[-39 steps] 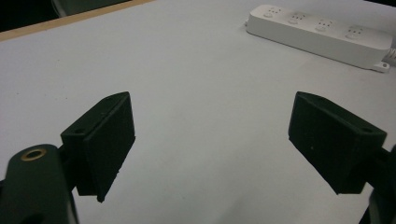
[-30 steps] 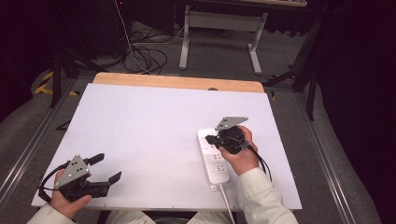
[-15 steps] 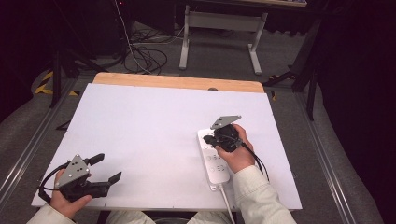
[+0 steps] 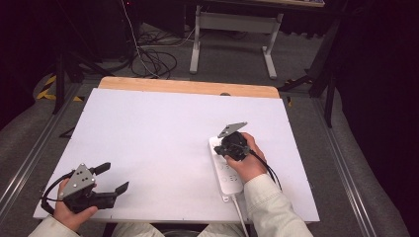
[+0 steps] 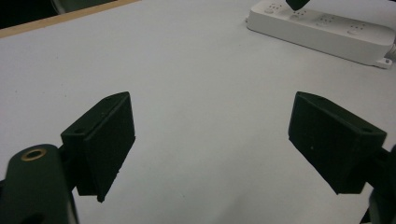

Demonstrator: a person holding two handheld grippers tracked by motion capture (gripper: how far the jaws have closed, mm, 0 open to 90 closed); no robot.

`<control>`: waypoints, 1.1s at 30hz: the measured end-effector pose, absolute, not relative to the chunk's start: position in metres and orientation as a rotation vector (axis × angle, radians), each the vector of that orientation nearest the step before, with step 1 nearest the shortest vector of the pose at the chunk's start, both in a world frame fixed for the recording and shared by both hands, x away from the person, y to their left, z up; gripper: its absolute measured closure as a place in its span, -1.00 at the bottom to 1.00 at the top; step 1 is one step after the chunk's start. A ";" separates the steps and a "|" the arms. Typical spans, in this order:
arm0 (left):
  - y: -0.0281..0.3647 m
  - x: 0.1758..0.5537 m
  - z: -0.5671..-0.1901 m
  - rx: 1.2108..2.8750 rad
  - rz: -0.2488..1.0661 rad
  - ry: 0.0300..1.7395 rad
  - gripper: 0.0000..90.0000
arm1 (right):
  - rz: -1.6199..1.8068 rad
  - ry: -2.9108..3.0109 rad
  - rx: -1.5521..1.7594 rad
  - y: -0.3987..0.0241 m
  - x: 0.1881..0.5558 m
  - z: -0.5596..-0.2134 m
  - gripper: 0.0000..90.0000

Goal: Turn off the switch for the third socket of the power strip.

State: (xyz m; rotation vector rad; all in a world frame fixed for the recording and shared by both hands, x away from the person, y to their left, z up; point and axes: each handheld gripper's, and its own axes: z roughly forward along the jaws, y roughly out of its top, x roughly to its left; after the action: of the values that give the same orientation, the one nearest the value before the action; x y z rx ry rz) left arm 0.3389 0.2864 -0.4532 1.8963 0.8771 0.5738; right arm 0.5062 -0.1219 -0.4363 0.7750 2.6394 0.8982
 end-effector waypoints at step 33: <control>0.285 0.339 -0.454 1.899 0.570 0.882 -0.66 | 0.826 2.666 0.781 -0.117 0.505 -0.443 1.00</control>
State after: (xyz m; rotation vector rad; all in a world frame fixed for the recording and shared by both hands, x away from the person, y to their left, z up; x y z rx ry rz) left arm 0.3386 0.2854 -0.4537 1.8988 0.8818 0.5696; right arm 0.5050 -0.1169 -0.4431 0.7812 2.6660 0.8265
